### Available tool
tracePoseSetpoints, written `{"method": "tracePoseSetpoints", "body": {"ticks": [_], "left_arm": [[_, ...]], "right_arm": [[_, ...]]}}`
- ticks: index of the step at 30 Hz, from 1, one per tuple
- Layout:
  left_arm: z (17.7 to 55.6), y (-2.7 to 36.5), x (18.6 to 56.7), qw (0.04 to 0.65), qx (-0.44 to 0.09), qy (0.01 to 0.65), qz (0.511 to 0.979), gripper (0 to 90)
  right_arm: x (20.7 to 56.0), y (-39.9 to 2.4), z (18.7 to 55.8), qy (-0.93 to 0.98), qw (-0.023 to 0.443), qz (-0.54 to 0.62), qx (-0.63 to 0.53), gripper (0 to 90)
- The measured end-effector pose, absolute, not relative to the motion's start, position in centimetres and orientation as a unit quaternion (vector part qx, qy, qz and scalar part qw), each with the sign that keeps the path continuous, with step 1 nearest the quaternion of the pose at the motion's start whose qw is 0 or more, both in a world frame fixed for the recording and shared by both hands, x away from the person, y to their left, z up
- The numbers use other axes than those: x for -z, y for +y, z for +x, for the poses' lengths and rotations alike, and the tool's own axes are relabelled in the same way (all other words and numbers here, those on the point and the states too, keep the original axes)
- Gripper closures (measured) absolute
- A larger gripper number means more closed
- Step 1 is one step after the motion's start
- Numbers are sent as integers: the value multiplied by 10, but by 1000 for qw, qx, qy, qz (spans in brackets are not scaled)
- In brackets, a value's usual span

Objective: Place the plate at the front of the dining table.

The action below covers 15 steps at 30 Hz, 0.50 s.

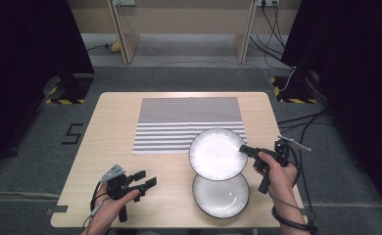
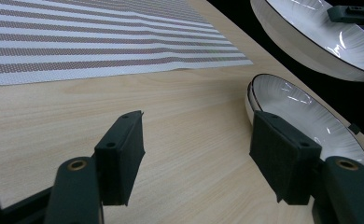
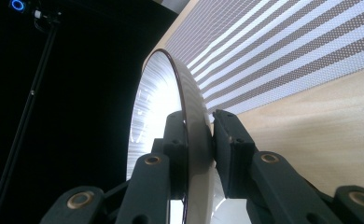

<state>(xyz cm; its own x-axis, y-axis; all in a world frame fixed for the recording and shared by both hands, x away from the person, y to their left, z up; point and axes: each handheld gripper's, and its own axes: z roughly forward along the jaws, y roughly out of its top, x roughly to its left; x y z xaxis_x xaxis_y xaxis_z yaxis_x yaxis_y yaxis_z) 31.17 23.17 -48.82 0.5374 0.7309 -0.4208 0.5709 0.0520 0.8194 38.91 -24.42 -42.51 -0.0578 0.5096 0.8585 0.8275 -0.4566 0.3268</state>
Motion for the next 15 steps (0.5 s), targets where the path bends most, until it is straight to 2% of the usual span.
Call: {"method": "tracePoseSetpoints", "body": {"ticks": [15], "left_arm": [[312,233,490,548,-72,477,683,345]], "right_arm": [[423,-239,399,-497,149,-670,531,755]]}}
